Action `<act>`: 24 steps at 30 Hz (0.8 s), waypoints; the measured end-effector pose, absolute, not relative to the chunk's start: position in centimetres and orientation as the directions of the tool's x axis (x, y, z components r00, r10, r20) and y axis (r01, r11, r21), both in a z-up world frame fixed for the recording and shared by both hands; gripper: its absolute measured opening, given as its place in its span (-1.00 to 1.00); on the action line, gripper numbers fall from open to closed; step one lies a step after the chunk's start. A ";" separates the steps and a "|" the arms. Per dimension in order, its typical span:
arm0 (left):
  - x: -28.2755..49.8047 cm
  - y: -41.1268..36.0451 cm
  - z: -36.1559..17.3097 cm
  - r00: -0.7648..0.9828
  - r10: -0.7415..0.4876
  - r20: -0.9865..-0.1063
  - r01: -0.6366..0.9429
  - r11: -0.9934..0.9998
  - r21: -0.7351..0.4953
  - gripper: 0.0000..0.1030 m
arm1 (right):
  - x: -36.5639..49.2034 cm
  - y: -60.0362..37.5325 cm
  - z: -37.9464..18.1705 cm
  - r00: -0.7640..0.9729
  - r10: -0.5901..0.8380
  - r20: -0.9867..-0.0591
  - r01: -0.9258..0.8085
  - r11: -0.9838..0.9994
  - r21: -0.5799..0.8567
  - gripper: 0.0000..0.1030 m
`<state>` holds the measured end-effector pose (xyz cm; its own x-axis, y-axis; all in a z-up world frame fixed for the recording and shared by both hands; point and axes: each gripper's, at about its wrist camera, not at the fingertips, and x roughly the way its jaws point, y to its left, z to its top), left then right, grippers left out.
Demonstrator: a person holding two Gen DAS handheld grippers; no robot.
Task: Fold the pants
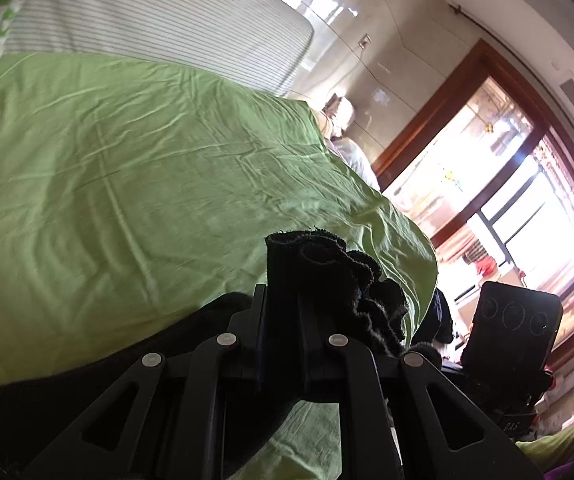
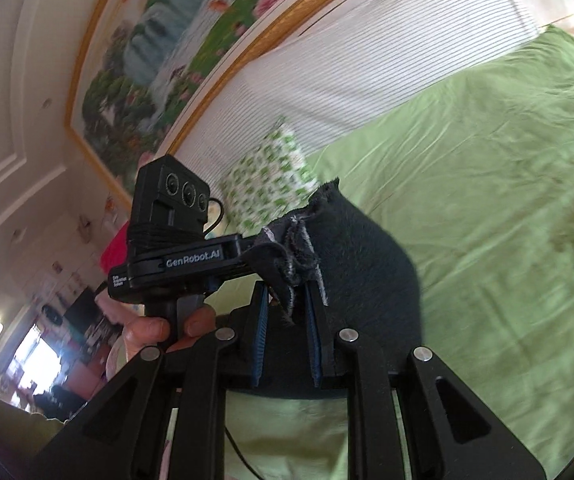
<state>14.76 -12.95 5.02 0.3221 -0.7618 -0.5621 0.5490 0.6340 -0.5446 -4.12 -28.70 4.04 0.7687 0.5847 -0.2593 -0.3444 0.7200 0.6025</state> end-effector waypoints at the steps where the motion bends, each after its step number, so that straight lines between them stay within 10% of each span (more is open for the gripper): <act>1: 14.6 -12.2 4.8 0.327 -0.762 -0.558 0.541 0.636 -0.551 -0.80 | -4.0 -28.2 3.9 0.758 0.597 -0.263 -0.354 0.715 0.603 -0.66; 24: 15.2 -10.9 1.2 0.315 -0.743 -0.591 0.468 0.663 -0.584 -0.84 | -2.9 -27.4 1.9 0.759 0.567 -0.320 -0.302 0.741 0.599 -0.80</act>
<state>15.23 -10.90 1.19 0.3146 -0.7428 -0.5910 0.4677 0.6631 -0.5845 -2.88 -27.41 1.93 0.7586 0.5675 -0.3201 -0.3017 0.7414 0.5994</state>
